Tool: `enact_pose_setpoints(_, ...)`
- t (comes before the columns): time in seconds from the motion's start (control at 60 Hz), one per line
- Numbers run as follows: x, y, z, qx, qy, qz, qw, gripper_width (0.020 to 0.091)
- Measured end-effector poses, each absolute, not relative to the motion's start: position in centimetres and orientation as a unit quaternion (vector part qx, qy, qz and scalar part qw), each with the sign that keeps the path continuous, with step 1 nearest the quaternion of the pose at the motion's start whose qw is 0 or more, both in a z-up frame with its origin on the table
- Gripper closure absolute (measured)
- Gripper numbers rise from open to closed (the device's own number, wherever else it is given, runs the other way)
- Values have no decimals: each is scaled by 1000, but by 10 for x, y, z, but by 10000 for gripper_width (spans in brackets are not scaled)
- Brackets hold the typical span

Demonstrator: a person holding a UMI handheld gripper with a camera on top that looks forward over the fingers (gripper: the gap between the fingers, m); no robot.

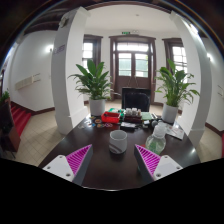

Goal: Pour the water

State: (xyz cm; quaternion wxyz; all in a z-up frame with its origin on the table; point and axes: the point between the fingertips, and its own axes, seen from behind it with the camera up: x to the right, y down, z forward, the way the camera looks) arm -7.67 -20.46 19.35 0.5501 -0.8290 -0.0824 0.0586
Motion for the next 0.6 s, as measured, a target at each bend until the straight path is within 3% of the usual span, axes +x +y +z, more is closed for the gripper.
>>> enact_pose_setpoints(0.367,16,-212,143,-788,-27,-10,615,251)
enact_pose_setpoints(0.6,54,-155,112,-774,0,-23,632,238)
